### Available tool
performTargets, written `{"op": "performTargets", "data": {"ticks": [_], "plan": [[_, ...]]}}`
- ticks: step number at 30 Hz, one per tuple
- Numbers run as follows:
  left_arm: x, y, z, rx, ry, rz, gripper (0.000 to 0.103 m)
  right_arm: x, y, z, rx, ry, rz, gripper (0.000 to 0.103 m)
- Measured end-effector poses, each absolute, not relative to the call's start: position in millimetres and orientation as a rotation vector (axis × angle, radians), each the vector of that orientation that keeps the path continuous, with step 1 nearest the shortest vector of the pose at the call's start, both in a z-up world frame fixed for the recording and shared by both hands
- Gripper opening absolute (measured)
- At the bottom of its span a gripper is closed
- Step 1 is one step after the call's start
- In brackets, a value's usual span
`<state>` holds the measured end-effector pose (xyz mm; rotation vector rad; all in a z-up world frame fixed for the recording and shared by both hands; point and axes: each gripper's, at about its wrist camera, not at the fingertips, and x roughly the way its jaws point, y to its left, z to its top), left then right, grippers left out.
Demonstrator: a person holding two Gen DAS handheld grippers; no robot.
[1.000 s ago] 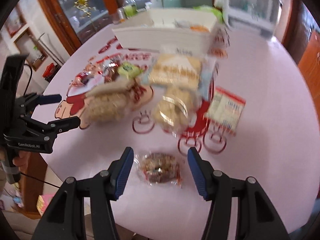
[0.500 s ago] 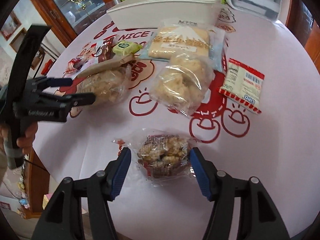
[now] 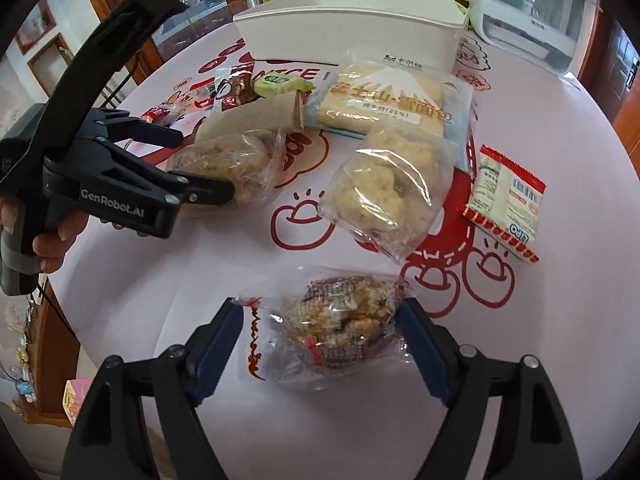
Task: Organize snacks
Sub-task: 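Grasp the puffed rice bag with the left gripper while the right grasps a nut cluster pack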
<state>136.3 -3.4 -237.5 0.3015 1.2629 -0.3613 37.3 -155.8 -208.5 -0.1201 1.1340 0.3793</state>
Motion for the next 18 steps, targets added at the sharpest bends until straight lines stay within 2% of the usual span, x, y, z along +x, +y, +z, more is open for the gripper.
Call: {"op": "performTargets", "data": {"ticks": [4,5,7,8,10,11,18], "plan": [[138,-11,-247,0.347,1.263,-0.362,0.1,39,-153,-209,-0.137,1.126,0.362,0.082],[138,-11,-247,0.347,1.258,-0.367,0.096,38,-152,-209,-0.152,1.122,0.358,0.081],[137,-13,-243,0.324,1.248,-0.392,0.079,36,-148,-210,-0.181,1.116,0.355,0.079],[135,-14,-242,0.325,1.24,-0.392,0.063,35,-147,-210,-0.198,1.114,0.351,0.077],[133,-15,-239,0.326,1.237,-0.387,0.063,35,-145,-210,-0.221,1.115,0.343,0.072],[131,-15,-239,0.317,1.241,-0.378,0.062,35,-145,-210,-0.225,1.119,0.331,0.058],[104,-1,-232,0.194,1.255,-0.351,0.061,43,-155,-203,-0.115,1.155,0.364,0.056]]}}
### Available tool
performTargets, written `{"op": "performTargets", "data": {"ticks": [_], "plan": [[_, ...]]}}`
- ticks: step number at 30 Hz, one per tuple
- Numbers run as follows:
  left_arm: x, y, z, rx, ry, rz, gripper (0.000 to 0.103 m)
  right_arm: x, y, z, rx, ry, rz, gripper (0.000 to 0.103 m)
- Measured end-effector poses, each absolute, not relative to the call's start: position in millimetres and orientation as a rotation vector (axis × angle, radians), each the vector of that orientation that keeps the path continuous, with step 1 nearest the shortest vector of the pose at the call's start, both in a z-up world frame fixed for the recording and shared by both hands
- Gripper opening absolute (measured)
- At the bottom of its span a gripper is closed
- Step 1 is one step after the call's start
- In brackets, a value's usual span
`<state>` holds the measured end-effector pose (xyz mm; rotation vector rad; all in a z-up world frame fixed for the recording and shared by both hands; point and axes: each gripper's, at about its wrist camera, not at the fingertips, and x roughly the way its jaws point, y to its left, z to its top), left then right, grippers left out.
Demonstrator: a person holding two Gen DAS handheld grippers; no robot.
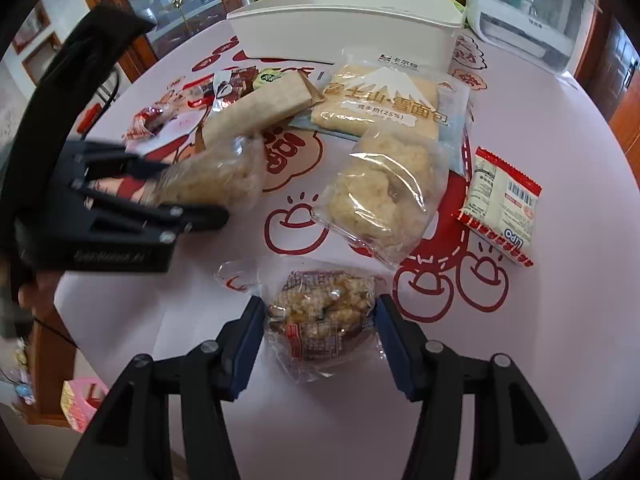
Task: Organize snacks
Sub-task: 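Grasp the puffed rice bag with the left gripper while the right grasps a nut cluster pack, then place the puffed rice bag and nut cluster pack into the tray and release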
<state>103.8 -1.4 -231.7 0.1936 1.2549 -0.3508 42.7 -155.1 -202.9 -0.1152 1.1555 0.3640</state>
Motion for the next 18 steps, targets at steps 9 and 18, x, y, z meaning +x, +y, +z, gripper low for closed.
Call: {"op": "performTargets", "data": {"ticks": [9,18], "plan": [[76,13,-163,0.099,1.148,-0.374,0.061,54,-162,-157,-0.008,1.087,0.428,0.056],[114,17,-63,0.088,0.995,-0.338,0.061,95,-154,-70,-0.031,0.898,0.466,0.056]]}}
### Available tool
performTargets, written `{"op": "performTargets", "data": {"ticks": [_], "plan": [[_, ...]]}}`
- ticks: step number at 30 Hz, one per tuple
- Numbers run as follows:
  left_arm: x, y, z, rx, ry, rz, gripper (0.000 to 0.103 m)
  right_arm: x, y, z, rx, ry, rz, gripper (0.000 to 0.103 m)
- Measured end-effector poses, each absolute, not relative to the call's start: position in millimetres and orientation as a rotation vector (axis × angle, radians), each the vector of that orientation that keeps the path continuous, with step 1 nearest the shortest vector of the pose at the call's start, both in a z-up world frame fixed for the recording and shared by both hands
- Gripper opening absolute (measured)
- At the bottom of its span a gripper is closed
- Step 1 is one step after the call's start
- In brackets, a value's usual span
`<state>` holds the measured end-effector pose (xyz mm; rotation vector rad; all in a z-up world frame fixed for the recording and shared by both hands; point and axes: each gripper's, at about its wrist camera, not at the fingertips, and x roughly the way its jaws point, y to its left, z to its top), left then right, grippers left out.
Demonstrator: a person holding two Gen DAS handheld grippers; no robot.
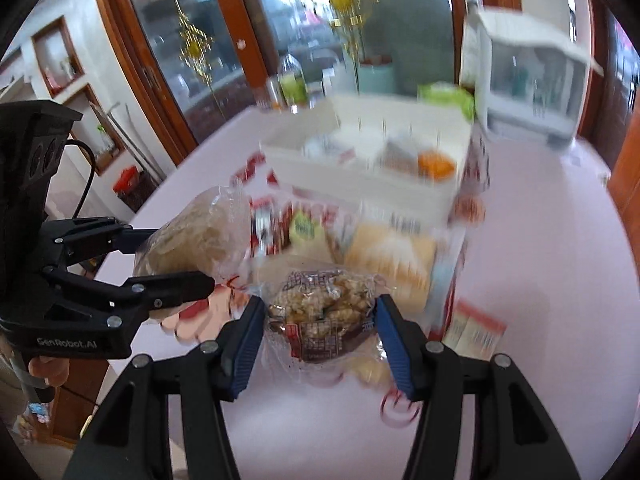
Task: Organize snacks
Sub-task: 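Place the puffed rice bag and nut cluster pack into the tray and release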
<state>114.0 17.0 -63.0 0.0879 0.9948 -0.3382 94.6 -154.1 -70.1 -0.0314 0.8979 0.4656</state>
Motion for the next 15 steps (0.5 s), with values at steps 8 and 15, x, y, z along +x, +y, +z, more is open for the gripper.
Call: {"op": "performTargets", "data": {"ticks": [8,15], "plan": [[182,28,11,0.114,0.87,-0.262,0.061,158,-156,1,-0.027,0.77,0.407,0.057],[234,30,45,0.149,0.81,-0.204,0.062,212,-163,49,0.034,0.715,0.335,0.057]]}}
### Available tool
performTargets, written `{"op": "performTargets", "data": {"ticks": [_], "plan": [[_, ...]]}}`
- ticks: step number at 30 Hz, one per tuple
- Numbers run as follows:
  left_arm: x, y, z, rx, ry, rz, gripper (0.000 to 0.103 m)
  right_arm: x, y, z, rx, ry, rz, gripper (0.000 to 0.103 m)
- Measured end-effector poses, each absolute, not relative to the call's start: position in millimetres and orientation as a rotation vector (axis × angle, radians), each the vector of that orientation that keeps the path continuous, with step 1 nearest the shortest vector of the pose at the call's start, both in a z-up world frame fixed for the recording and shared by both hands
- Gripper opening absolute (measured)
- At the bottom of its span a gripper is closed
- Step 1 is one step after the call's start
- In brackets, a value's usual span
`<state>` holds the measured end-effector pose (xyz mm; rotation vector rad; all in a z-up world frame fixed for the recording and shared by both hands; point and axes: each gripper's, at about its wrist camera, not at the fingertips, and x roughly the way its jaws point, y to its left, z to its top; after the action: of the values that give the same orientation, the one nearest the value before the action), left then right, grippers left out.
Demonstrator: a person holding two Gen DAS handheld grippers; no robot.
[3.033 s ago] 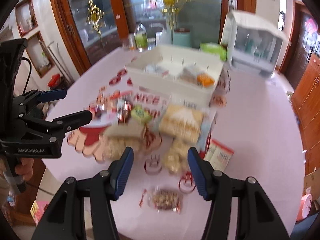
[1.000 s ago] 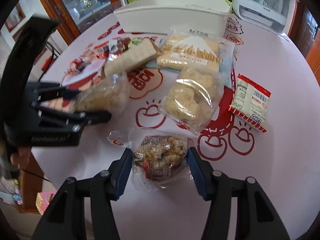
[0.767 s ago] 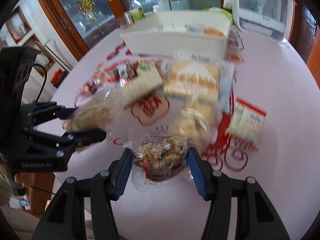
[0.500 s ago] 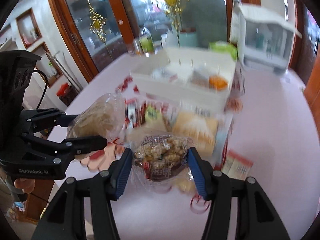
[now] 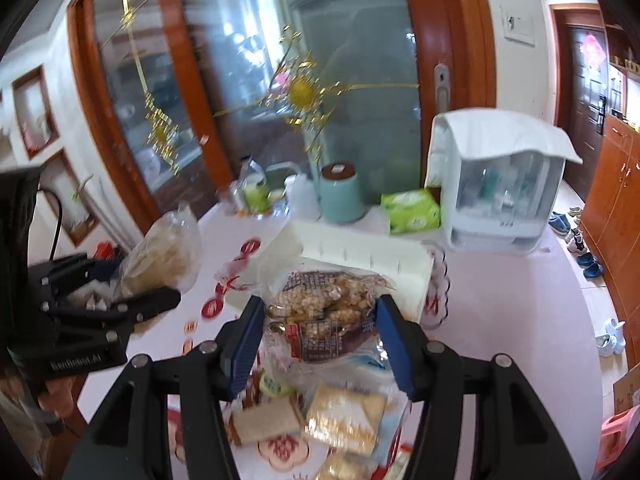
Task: Organize snacks
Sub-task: 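Place the puffed rice bag and nut cluster pack into the tray and release, then withdraw both open grippers from the tray toward the remaining snacks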
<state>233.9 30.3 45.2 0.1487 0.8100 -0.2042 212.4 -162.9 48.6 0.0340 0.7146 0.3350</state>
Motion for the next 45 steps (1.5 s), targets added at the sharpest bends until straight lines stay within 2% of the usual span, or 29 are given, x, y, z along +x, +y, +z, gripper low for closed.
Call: {"op": "performTargets", "data": {"ticks": [9,22,23,25,26,27,45], "plan": [[338,40,26,0.111,0.855,-0.13,0.062,303,-157,65,0.081,0.726,0.252,0.058],[395,35,-11,0.128,0.882,-0.097,0.062,381,-136,27,0.039,0.835,0.172,0.06],[398,34,-14,0.132,0.884,-0.094,0.064,386,-133,24,0.036,0.841,0.168,0.06],[401,34,-19,0.14,0.888,-0.084,0.083,392,-130,20,0.029,0.852,0.164,0.06],[404,32,-23,0.138,0.888,-0.073,0.097,396,-129,18,0.027,0.858,0.157,0.06],[404,33,-22,0.135,0.883,-0.069,0.1,398,-128,16,0.032,0.859,0.156,0.061],[402,28,-30,0.102,0.936,-0.095,0.102,395,-133,5,0.082,0.892,0.156,0.064]]}}
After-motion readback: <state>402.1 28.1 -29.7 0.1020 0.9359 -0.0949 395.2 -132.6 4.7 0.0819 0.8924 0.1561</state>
